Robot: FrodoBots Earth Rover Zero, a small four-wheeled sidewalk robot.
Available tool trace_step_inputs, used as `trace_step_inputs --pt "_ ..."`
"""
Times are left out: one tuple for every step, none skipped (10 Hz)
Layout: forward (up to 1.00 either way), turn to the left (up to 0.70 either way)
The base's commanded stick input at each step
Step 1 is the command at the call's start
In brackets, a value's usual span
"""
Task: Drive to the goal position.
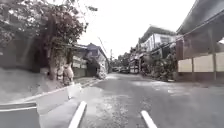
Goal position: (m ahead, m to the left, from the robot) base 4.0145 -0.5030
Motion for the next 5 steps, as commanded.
trace_step_inputs --pt "0.70 0.00" --pt "0.70 0.00" --pt "0.70 0.00" --pt "0.70 0.00" --pt "0.70 0.00"
